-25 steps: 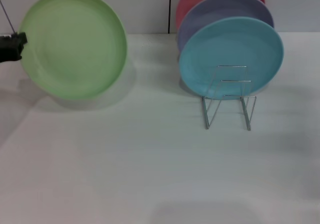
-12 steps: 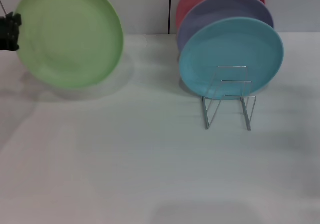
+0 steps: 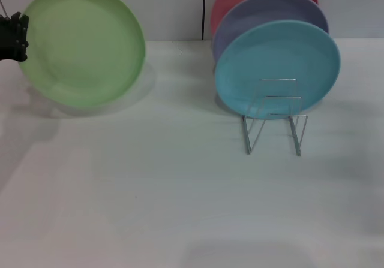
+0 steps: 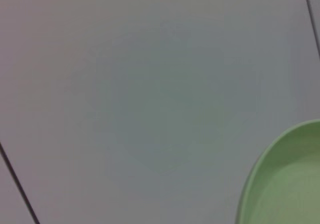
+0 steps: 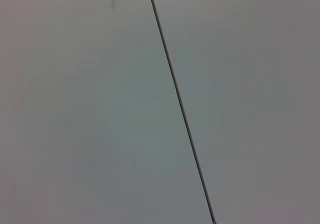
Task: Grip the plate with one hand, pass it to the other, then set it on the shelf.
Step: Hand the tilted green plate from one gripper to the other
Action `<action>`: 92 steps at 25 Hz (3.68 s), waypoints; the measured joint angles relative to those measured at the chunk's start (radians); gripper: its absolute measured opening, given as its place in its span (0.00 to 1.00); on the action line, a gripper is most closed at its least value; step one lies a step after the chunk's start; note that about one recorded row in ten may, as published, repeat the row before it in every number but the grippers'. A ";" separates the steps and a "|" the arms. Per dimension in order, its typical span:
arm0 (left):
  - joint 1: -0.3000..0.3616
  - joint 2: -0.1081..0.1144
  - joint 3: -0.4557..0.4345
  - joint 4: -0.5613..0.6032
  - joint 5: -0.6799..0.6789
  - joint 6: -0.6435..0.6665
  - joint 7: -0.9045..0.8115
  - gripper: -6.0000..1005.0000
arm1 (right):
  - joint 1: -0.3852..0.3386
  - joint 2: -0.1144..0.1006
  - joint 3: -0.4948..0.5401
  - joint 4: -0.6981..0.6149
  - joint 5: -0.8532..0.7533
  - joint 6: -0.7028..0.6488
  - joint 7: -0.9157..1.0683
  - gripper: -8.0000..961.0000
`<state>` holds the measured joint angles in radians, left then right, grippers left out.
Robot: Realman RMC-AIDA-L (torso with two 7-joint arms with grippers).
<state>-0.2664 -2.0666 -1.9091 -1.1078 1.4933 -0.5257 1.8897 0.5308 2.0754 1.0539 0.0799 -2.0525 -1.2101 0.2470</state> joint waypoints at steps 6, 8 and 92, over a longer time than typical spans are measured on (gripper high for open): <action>-0.005 0.005 -0.042 0.011 -0.036 -0.081 -0.080 0.04 | 0.000 0.000 0.000 0.000 0.000 0.000 0.000 0.48; -0.007 0.006 -0.060 0.011 -0.038 -0.129 -0.112 0.04 | 0.000 0.000 0.000 0.000 0.000 0.000 0.000 0.48; 0.119 0.118 0.641 0.270 1.394 1.380 -2.308 0.04 | -0.330 0.007 -0.424 0.256 -0.014 -0.547 0.061 0.47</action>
<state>-0.1472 -1.9490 -1.2686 -0.8380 2.8876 0.8547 -0.4183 0.2003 2.0827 0.6298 0.3363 -2.0664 -1.7568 0.3076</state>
